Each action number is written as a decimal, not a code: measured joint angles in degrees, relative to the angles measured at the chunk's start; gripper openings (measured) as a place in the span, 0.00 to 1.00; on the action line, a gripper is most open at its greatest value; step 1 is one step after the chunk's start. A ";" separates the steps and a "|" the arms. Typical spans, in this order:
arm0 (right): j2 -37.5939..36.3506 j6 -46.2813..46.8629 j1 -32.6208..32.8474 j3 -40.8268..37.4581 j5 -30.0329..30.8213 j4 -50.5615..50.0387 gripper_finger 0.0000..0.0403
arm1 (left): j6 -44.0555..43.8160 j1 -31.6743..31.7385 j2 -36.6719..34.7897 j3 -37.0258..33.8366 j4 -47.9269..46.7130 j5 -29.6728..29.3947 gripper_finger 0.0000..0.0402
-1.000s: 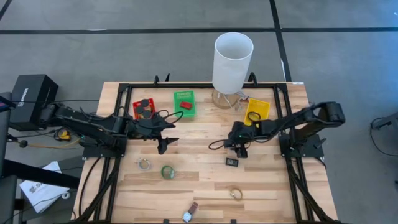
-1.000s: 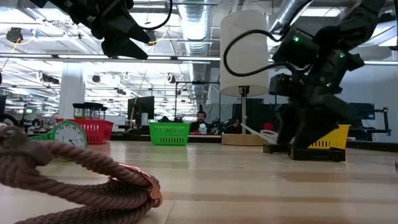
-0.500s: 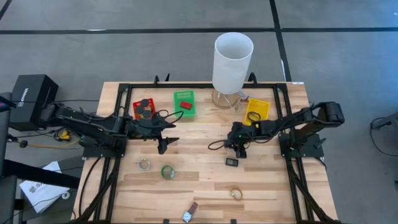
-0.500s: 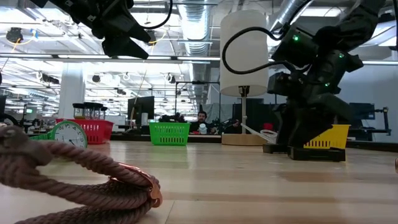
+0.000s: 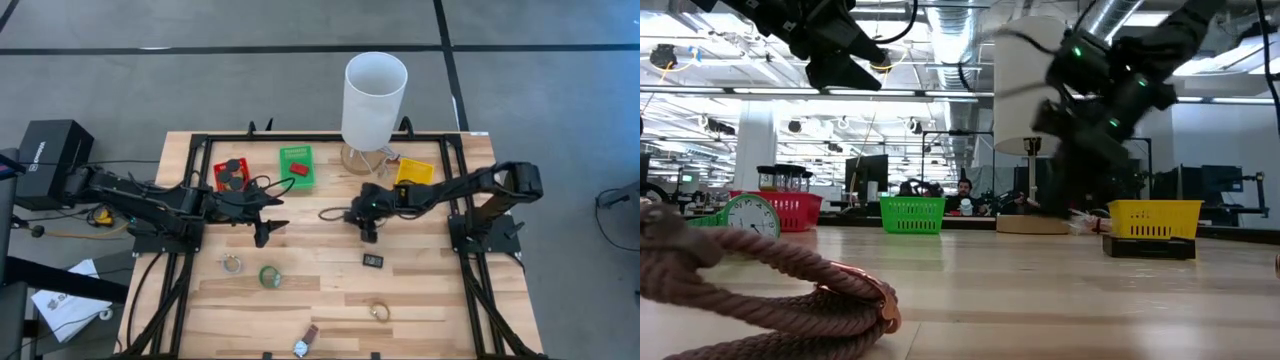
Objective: Pick & Place Office items
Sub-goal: Put the top black digital clock into the green bin, then put the black digital clock into the green bin
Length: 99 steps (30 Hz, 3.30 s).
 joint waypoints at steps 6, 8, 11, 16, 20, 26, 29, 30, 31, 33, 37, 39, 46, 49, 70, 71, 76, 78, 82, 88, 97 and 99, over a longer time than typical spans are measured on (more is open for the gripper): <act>0.01 -3.07 -3.70 5.76 -0.21 14.05 0.36 | 0.01 0.00 0.00 0.00 0.57 -0.01 0.74; 1.54 -3.16 -5.25 8.50 -0.24 18.47 0.35 | -0.01 0.00 0.00 0.00 0.77 0.01 0.74; 4.39 -3.17 -7.29 13.34 -0.27 19.09 0.35 | 0.01 0.00 0.00 0.00 0.95 -0.01 0.74; 13.09 -2.25 -8.96 23.09 -0.41 17.93 0.36 | 0.00 0.00 0.00 0.00 1.45 0.01 0.74; 20.95 -0.52 -9.46 31.09 -0.35 13.78 0.37 | 0.00 0.01 0.00 0.00 1.69 0.00 0.74; 28.47 0.98 -10.51 37.79 0.47 9.60 0.35 | 0.00 0.00 0.00 0.00 1.77 0.01 0.74; 30.60 1.80 -11.09 40.22 2.80 9.65 0.37 | -0.01 0.00 0.00 -0.76 2.28 0.01 0.74; 31.10 1.82 -11.27 40.81 3.51 9.75 0.39 | -0.01 0.00 0.00 -1.15 2.22 0.01 0.74; 31.68 2.01 -11.51 41.34 3.99 9.48 0.40 | -0.01 0.00 0.00 -1.45 2.11 0.01 0.74; 32.35 2.26 -11.55 42.00 4.29 8.34 0.41 | -0.17 0.00 0.00 -1.78 2.43 0.01 0.74; 32.11 1.71 -11.13 42.84 4.26 5.54 0.42 | -0.19 0.00 0.00 -1.84 2.49 0.01 0.74; 32.06 1.50 -11.03 42.86 4.18 5.29 0.42 | -0.19 0.00 0.00 -1.86 2.52 0.01 0.74; 32.11 1.36 -11.03 42.84 4.38 5.06 0.46 | -0.21 0.00 0.00 -1.88 2.99 0.01 0.74; 32.11 1.42 -10.87 42.84 4.33 5.10 0.51 | -0.21 0.00 0.00 -1.88 3.21 0.01 0.74; 20.73 4.66 -4.21 43.82 4.36 -24.37 0.54 | -0.43 -0.04 0.00 -1.92 4.55 0.03 0.74; 19.29 5.24 -3.14 43.82 4.39 -26.81 0.54 | -0.43 -0.04 0.00 -1.92 4.55 0.05 0.74; 12.23 7.62 4.93 43.81 9.19 -39.52 0.54 | -0.42 -0.04 0.00 -1.92 4.92 0.06 0.74; 10.33 9.63 8.68 43.80 12.76 -44.52 0.54 | -0.41 -0.04 0.00 -1.92 4.97 0.06 0.74; 6.03 12.94 15.87 40.42 14.97 -49.03 0.54 | -0.43 -0.04 0.02 -1.92 5.21 0.03 0.74; -0.12 17.70 26.08 29.08 14.81 -47.75 0.54 | -0.46 -0.04 0.02 -1.92 6.15 0.01 0.74; 1.53 26.07 33.20 19.92 16.22 -40.33 0.54 | -0.62 -0.04 0.02 -1.92 7.98 0.01 0.74; 3.45 28.87 33.20 19.84 17.06 -41.46 0.54 | -0.62 -0.04 0.02 -1.92 8.41 0.01 0.74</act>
